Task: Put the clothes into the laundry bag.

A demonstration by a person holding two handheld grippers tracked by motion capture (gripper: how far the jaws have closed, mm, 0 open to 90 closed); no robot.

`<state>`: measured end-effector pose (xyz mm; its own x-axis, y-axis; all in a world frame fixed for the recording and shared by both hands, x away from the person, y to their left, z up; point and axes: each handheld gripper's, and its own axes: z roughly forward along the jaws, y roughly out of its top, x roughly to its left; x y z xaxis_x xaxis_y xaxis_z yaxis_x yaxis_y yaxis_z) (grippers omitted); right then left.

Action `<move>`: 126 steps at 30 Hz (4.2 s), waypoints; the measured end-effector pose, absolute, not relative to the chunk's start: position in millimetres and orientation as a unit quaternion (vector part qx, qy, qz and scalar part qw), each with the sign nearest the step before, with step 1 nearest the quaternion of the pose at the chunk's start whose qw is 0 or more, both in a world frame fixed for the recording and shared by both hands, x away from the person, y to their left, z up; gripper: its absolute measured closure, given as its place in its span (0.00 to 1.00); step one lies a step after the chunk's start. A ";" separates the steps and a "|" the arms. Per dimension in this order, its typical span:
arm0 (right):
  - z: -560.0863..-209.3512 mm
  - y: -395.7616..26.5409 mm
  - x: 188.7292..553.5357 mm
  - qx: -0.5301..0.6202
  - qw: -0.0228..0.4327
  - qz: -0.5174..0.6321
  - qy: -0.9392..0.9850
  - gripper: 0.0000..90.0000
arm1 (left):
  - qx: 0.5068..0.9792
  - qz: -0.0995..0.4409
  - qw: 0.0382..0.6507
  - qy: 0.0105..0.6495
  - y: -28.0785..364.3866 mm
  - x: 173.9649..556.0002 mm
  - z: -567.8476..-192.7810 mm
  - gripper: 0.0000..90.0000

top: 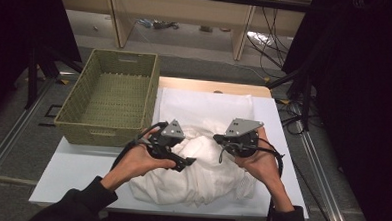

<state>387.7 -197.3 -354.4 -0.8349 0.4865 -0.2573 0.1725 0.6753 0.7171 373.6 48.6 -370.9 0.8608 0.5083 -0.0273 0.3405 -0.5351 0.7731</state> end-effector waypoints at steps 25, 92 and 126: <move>-353.5 -182.9 380.6 0.158 0.224 0.348 0.896 1.00 | 0.888 0.042 0.396 0.229 -10.4 408.9 -416.8 0.79; -363.6 -186.5 367.2 0.161 0.224 0.349 0.896 1.00 | 0.823 0.021 0.511 0.248 53.6 408.5 -462.1 0.88; -355.5 -197.9 363.6 0.167 0.246 0.353 0.887 1.00 | 0.850 0.012 0.401 0.342 26.3 380.3 -465.5 0.21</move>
